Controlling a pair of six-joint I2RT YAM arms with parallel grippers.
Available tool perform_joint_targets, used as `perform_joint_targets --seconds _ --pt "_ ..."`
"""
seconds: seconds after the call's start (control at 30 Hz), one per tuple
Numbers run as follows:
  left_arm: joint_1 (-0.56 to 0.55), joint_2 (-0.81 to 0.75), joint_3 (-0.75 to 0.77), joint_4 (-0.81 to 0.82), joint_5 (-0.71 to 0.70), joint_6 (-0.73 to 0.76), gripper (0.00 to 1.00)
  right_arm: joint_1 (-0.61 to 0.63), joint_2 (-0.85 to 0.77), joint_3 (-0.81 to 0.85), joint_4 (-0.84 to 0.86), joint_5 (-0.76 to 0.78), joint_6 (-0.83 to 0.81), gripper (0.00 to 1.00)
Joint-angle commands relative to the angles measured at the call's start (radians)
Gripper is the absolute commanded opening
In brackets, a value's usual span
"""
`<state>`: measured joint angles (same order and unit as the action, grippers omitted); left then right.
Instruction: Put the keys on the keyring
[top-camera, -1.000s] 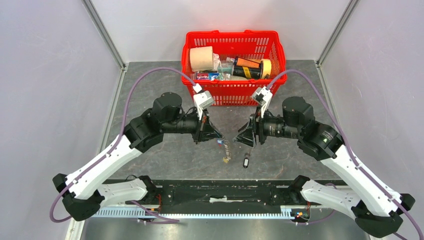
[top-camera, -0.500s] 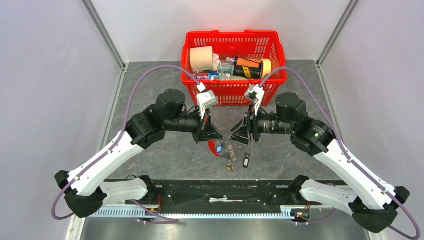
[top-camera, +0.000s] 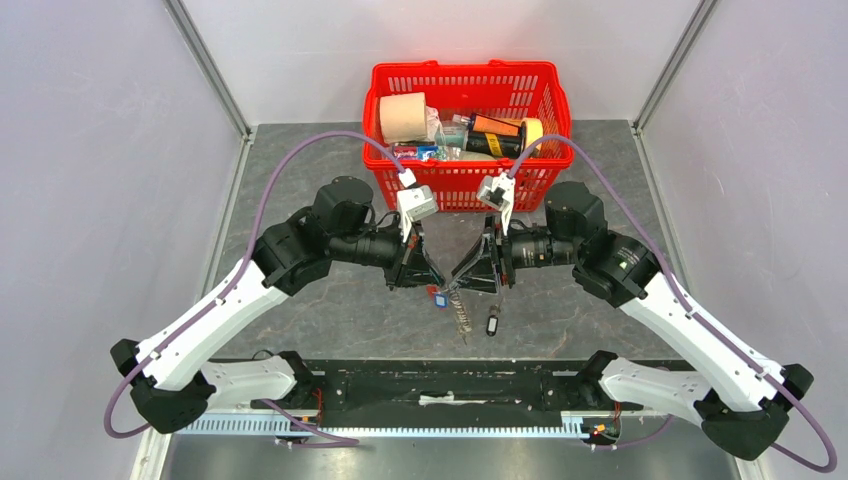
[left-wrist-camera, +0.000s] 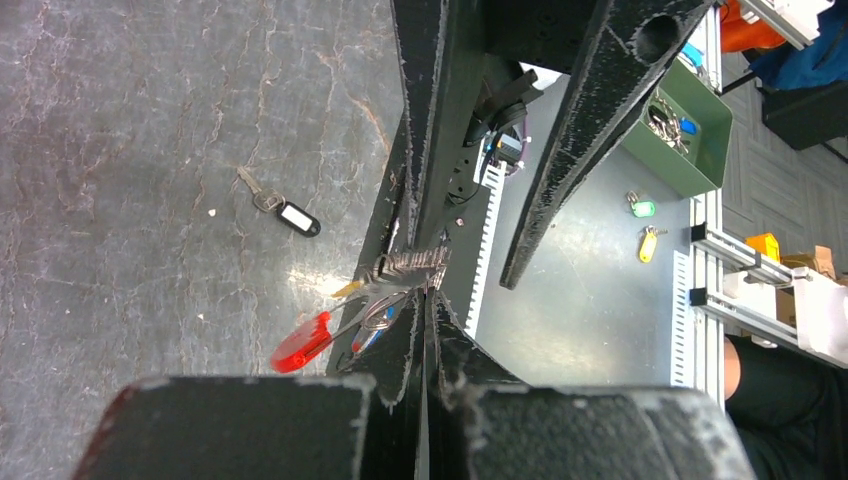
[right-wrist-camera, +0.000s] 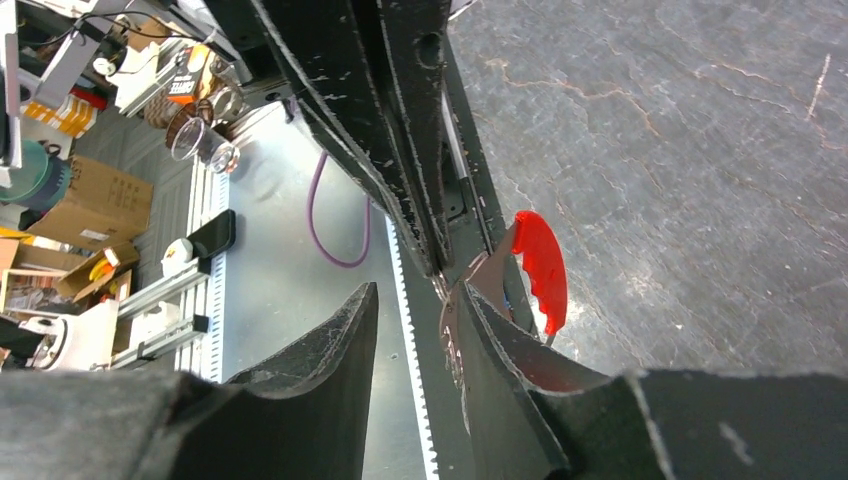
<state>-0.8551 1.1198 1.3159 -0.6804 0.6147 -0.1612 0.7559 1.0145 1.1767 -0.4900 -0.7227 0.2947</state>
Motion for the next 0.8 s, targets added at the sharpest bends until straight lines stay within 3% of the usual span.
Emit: perform_joint_targets --seconds 0.0,0.53,0.77 --pt "-0.004 -0.007 0.051 0.013 0.046 0.038 0.02 0.011 -0.004 -0.004 0.045 -0.059 -0.016 0.42" --pt "-0.004 -0.017 0.054 0.022 0.061 0.032 0.02 0.042 0.01 -0.015 0.036 -0.031 -0.034 0.37" --pt "-0.004 -0.023 0.055 0.026 0.063 0.029 0.02 0.057 0.012 -0.015 0.031 -0.027 -0.043 0.29"
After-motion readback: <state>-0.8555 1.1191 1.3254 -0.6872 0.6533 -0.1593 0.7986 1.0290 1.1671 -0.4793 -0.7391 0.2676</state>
